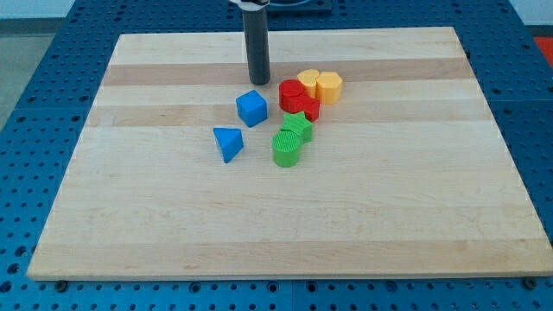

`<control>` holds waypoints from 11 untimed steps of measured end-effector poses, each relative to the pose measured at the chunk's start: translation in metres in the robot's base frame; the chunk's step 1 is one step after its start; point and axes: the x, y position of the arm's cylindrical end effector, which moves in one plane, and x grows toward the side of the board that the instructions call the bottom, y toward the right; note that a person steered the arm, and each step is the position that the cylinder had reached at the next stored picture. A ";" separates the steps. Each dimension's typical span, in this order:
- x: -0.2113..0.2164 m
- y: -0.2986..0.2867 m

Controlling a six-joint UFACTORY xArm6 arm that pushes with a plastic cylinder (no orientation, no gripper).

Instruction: Move the red star to the bottom right of the yellow hexagon

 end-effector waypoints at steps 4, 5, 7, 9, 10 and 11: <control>0.035 -0.003; 0.036 -0.020; 0.042 -0.024; 0.074 -0.005; 0.093 -0.005; 0.108 -0.005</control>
